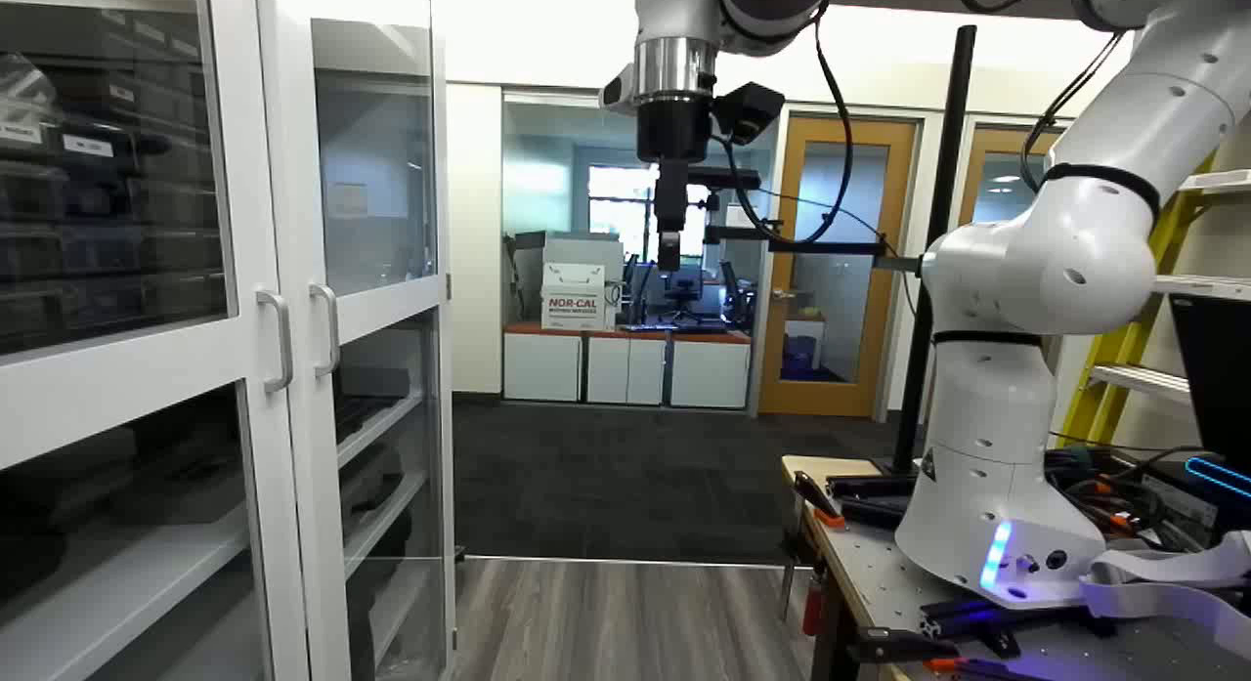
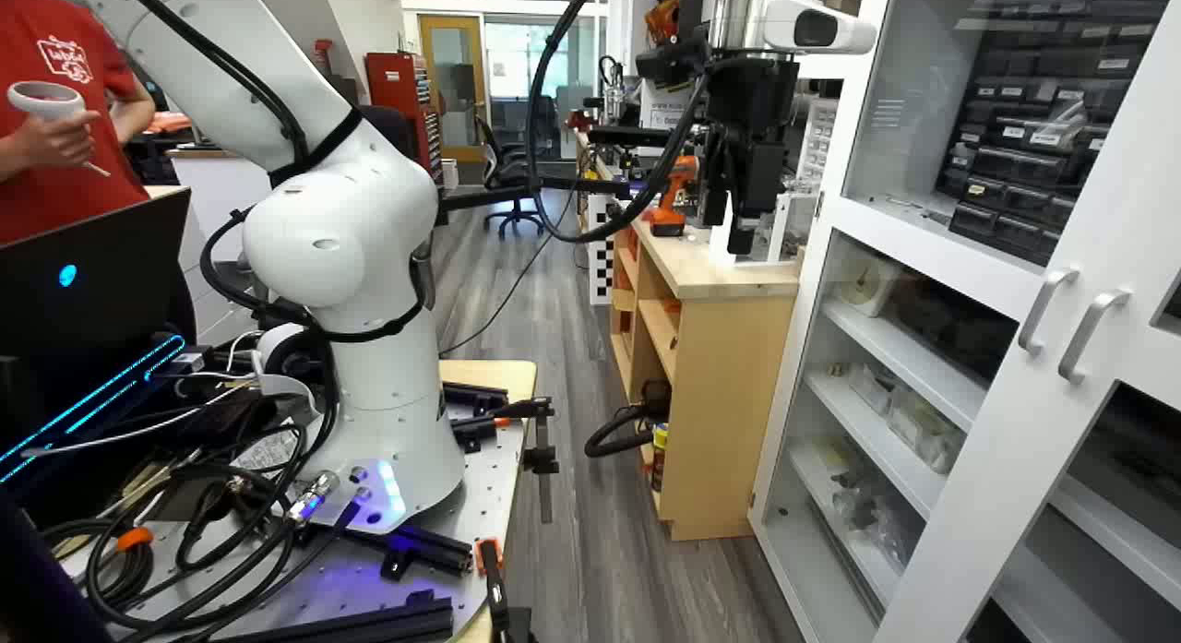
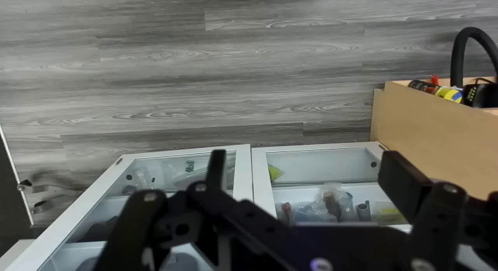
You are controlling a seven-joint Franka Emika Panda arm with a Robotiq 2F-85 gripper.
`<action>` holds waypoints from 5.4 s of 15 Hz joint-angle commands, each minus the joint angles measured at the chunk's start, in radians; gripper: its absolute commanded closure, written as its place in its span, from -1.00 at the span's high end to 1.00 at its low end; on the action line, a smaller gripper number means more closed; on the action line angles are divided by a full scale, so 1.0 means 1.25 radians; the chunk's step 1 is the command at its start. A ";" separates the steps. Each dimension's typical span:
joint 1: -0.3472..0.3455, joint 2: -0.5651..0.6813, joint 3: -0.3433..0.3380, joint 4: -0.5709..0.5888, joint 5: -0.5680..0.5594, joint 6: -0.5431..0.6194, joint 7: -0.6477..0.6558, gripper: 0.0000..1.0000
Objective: Open the right-sided glass door
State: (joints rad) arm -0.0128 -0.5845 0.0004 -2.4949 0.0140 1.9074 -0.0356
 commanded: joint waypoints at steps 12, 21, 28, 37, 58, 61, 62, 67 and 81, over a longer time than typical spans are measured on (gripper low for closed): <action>0.004 0.001 -0.004 0.002 -0.002 -0.002 0.002 1.00; 0.004 0.002 -0.004 0.002 -0.002 -0.002 0.002 1.00; 0.005 0.021 -0.004 0.001 0.001 0.047 0.003 1.00; 0.002 0.168 0.007 0.034 -0.010 0.272 0.017 1.00; -0.002 0.326 0.004 0.106 -0.012 0.438 0.038 1.00; -0.002 0.344 0.001 0.110 -0.009 0.482 0.036 1.00; -0.002 0.352 0.000 0.111 -0.009 0.500 0.035 1.00; -0.005 0.402 0.000 0.124 -0.018 0.584 0.042 1.00; -0.005 0.568 -0.018 0.278 -0.037 0.687 0.050 1.00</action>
State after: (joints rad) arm -0.0259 0.0590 -0.0211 -2.2129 -0.0126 2.7403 0.0010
